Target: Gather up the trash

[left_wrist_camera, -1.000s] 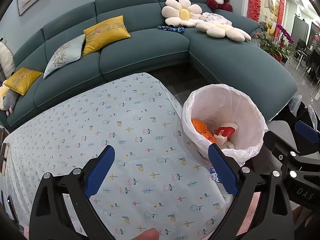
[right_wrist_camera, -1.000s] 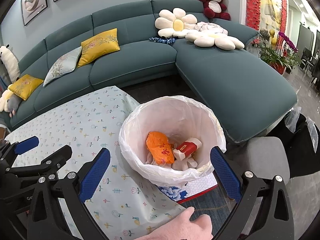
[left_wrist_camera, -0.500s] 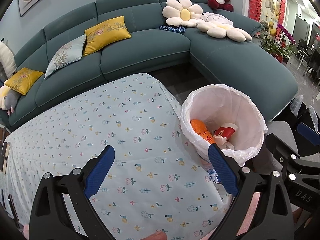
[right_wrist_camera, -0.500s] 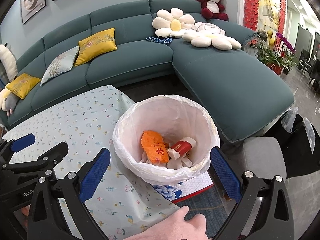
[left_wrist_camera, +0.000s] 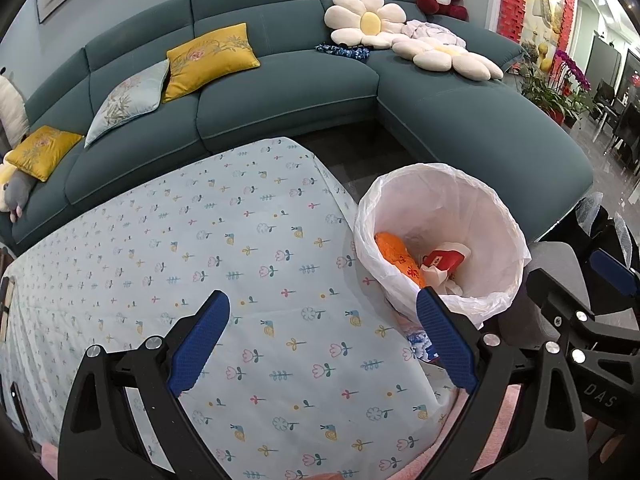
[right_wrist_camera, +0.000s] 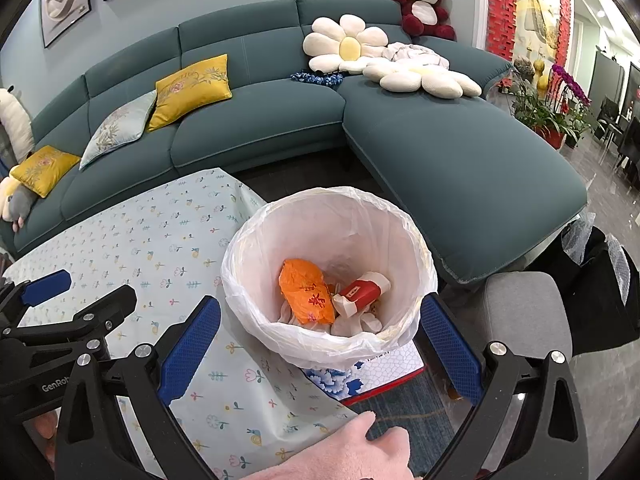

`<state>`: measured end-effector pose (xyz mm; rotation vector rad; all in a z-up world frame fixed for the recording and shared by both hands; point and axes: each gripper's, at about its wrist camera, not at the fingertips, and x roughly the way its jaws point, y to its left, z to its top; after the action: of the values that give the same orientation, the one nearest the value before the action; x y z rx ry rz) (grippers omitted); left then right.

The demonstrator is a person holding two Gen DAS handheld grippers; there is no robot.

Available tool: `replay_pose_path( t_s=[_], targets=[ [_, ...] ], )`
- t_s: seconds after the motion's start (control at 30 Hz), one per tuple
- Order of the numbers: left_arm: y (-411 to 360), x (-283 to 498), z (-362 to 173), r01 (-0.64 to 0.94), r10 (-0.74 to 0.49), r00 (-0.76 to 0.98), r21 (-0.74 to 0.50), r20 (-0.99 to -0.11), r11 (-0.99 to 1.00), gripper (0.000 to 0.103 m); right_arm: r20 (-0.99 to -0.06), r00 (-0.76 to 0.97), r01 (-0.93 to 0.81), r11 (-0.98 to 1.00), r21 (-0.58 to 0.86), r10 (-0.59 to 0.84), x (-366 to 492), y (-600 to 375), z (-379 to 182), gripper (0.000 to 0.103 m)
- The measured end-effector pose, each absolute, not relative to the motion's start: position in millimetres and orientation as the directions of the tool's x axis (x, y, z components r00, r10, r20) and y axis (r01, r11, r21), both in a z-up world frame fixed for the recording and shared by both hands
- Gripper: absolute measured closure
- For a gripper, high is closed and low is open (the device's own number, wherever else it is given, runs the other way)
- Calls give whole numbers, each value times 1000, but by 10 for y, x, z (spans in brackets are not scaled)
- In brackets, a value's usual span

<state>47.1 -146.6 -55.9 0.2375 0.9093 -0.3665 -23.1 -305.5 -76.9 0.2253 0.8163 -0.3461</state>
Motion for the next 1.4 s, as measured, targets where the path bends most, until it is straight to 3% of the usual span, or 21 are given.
replay_pose_path(
  t_s=[1.4],
  targets=[
    [-1507,464,-570,400,-181,563,74,-806,914,13,-749,630,389,918,76,-205,-246,-3070,-827,7]
  ],
)
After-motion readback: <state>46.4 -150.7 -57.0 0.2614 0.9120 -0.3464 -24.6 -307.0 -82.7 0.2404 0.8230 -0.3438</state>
